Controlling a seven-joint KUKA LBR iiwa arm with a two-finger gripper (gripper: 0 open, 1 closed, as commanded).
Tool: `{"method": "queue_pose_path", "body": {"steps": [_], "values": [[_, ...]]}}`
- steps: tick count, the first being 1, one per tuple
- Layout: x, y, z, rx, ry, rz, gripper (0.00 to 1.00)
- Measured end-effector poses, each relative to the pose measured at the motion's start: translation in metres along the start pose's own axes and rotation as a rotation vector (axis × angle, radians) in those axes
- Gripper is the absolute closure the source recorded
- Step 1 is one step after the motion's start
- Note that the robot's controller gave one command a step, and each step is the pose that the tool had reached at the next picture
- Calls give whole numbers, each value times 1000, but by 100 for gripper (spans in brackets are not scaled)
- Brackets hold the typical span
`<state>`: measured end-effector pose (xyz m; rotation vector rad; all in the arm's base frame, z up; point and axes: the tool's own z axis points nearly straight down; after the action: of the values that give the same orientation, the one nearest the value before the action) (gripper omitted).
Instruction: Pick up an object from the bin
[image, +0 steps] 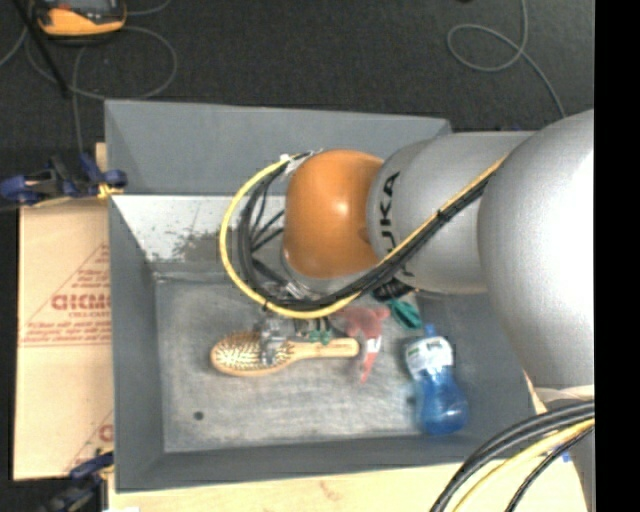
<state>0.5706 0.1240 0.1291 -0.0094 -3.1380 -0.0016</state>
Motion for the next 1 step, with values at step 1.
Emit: {"method": "queue_pose_path", "body": {"steps": [1], "values": [[1,0,-42,-2,-10,2,100]]}}
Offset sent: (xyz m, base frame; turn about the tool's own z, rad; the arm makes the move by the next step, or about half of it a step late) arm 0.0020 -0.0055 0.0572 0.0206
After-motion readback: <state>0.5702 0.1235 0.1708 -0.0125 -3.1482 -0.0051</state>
